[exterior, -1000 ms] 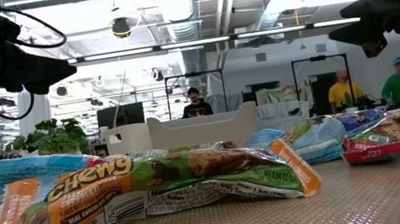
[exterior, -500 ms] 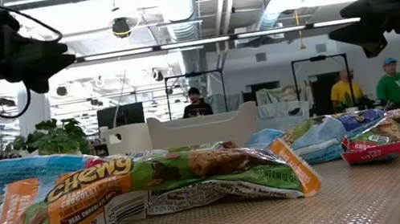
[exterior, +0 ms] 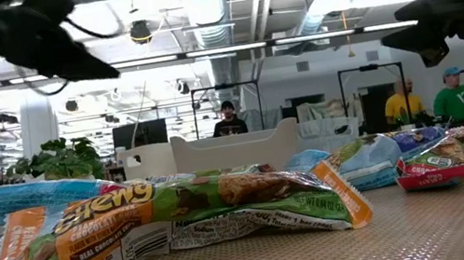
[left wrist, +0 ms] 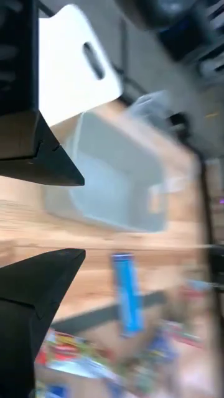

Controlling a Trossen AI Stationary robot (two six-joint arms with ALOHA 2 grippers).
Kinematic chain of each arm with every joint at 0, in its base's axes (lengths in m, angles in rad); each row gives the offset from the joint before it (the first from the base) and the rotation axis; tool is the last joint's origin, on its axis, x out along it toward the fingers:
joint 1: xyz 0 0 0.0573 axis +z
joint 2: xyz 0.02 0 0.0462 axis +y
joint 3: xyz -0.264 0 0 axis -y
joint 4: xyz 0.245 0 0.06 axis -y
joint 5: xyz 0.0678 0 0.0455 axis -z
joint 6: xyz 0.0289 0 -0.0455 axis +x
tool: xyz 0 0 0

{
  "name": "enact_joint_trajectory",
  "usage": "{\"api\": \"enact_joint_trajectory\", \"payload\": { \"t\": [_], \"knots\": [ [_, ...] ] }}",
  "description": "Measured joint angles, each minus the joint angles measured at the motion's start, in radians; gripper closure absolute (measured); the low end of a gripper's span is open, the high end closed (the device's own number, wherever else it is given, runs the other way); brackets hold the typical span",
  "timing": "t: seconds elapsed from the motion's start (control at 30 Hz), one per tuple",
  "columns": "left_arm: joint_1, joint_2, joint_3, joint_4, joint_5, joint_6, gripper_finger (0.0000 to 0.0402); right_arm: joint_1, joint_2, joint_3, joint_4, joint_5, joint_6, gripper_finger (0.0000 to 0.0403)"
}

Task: Pick and place Granola Bars by type
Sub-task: Put the red granola bar into the gray bin

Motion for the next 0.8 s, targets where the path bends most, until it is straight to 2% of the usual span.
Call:
{"api": "enact_joint_trajectory", "payload": {
  "t": [0.13,0.3,0.57,0.8],
  "knots": [
    [-0.040,0.238,0.161,-0.131,-0.028,0.039,0.0233,0.000,0.000,0.000,0.000,0.000,0.000,0.0163],
    [-0.099,0.455,0.306,-0.216,-0.054,0.107,0.0233,0.000,0.000,0.000,0.000,0.000,0.000,0.0163],
    [-0.202,0.648,0.405,-0.230,-0.222,0.163,0.0233,0.000,0.000,0.000,0.000,0.000,0.000,0.0163],
    [-0.253,0.756,0.434,-0.223,-0.218,0.143,0.0233,0.000,0.000,0.000,0.000,0.000,0.000,0.0163]
  ]
}}
